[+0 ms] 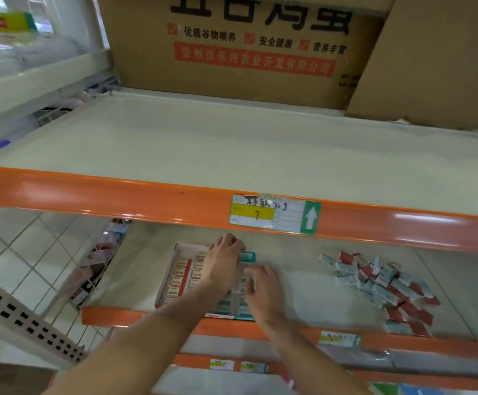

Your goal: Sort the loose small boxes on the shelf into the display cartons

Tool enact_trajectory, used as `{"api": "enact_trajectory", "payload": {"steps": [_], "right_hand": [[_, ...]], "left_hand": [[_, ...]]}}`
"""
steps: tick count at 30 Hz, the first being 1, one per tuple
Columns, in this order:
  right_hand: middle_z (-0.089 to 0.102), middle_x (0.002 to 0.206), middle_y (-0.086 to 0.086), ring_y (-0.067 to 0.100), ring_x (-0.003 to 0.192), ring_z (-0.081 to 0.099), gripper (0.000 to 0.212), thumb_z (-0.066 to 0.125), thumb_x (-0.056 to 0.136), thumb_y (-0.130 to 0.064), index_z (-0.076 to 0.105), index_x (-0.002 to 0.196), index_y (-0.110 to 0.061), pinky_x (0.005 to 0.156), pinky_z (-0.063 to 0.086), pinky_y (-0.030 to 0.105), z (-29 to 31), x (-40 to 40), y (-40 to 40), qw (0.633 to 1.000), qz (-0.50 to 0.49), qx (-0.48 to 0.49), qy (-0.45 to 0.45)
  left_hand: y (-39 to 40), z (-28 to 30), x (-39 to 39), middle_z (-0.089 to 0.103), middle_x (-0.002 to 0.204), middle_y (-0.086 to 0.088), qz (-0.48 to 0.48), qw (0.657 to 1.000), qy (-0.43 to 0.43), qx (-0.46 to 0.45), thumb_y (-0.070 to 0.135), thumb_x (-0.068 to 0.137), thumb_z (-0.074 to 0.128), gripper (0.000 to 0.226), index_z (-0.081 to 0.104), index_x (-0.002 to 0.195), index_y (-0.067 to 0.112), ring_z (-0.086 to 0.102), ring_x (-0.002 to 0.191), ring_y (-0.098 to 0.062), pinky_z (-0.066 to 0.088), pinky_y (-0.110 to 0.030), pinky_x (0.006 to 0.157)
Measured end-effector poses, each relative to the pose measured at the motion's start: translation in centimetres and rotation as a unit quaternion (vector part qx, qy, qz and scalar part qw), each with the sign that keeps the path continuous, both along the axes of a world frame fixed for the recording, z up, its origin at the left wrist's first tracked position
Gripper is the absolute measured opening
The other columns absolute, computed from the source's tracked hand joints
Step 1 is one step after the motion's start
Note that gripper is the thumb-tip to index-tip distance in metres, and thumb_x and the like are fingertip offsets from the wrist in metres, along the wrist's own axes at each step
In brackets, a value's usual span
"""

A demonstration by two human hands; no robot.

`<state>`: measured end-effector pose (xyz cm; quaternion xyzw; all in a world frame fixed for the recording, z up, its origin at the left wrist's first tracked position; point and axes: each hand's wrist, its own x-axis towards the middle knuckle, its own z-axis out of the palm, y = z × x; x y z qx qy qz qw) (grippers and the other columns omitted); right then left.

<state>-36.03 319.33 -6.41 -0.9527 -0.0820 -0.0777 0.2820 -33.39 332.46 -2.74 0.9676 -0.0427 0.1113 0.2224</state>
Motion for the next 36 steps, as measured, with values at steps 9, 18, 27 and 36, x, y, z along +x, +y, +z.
{"api": "enact_trajectory", "payload": {"steps": [9, 18, 27, 36], "right_hand": [[0.063, 0.103, 0.000, 0.023, 0.100, 0.057, 0.031, 0.070, 0.074, -0.005, 0.067, 0.101, -0.020, 0.089, 0.048, 0.034, -1.0, -0.5, -7.0, 0.998, -0.065, 0.016, -0.010], [0.036, 0.148, 0.003, 0.022, 0.134, 0.041, 0.049, 0.052, 0.089, -0.009, 0.047, 0.138, -0.015, 0.105, 0.039, 0.033, -1.0, -1.1, -13.7, 0.984, -0.141, 0.062, 0.095], [0.010, 0.163, 0.013, 0.028, 0.151, 0.011, 0.065, 0.057, 0.090, -0.006, 0.032, 0.150, -0.010, 0.115, 0.023, 0.028, -1.8, -1.6, -20.6, 0.973, -0.212, 0.038, 0.080], [-0.026, 0.162, 0.006, 0.032, 0.149, 0.020, 0.081, 0.056, 0.088, 0.009, 0.019, 0.155, -0.018, 0.089, 0.041, 0.015, -2.2, -0.8, -23.9, 0.967, -0.201, 0.111, 0.109]], "left_hand": [[-8.5, -1.1, -0.4, 0.054, 0.118, 0.003, -0.080, 0.995, 0.058, 0.031, 0.020, 0.086, 0.055, 0.031, 0.064, 0.116, 0.024, 0.049, 0.113, -0.019, 0.043, -0.032, 0.091], [-15.0, -1.7, -0.7, 0.049, 0.128, -0.001, -0.120, 0.983, 0.116, 0.081, 0.017, 0.089, 0.051, 0.038, 0.058, 0.125, 0.021, 0.046, 0.119, -0.022, 0.038, -0.033, 0.097], [-21.2, -3.5, -0.5, 0.028, 0.153, 0.002, -0.216, 0.959, 0.126, 0.134, 0.015, 0.088, 0.055, 0.060, 0.038, 0.145, 0.021, 0.033, 0.135, -0.024, 0.036, -0.037, 0.107], [-25.1, -3.9, 0.3, 0.010, 0.162, 0.003, -0.203, 0.956, 0.137, 0.158, 0.020, 0.095, 0.047, 0.064, 0.020, 0.153, 0.027, 0.015, 0.146, -0.025, 0.021, -0.039, 0.118]]}}
